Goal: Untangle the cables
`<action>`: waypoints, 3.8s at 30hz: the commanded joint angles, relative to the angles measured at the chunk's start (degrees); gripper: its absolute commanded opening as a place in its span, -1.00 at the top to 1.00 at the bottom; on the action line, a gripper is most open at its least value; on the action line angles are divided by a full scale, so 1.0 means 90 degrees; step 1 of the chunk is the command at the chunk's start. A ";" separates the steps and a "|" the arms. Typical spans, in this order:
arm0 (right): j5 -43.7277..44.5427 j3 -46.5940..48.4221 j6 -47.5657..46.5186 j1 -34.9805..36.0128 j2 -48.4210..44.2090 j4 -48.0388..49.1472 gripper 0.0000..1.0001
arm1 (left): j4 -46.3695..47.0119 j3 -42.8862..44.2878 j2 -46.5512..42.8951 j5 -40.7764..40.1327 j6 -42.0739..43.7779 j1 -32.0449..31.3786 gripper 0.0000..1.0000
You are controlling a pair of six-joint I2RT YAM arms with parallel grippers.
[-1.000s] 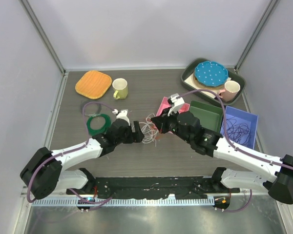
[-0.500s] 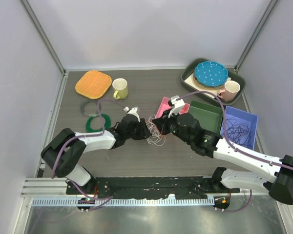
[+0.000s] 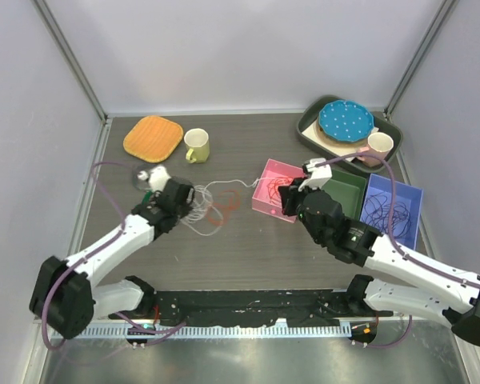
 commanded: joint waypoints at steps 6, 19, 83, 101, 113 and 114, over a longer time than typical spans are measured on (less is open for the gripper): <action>0.2539 -0.0005 0.0016 -0.0045 -0.0724 -0.0766 0.98 | -0.2672 -0.0248 -0.1294 -0.1657 -0.0748 0.1950 1.00; 0.3035 0.0024 0.0054 -0.0084 -0.0929 -0.1058 0.98 | -0.2828 -0.0424 -0.1355 -0.1540 -0.0591 0.3054 0.74; -0.1845 0.0561 -0.1681 -0.0103 0.0554 0.0103 -0.18 | 0.2856 0.0269 -0.1986 0.3060 0.1450 -0.0588 1.00; -0.4212 -0.0796 -0.2260 -0.0015 0.0652 0.3521 -0.25 | 0.3099 0.0553 -0.2097 0.4123 0.0815 -0.0578 0.99; -0.3496 -0.0873 -0.2914 0.0063 0.1424 0.4174 -0.22 | 0.3705 0.0143 -0.2223 0.5500 0.0776 -0.0588 0.99; -0.3486 -0.0903 -0.2914 0.0063 0.1434 0.4388 -0.22 | 0.3705 0.0123 -0.2233 0.5598 0.0786 -0.0588 0.99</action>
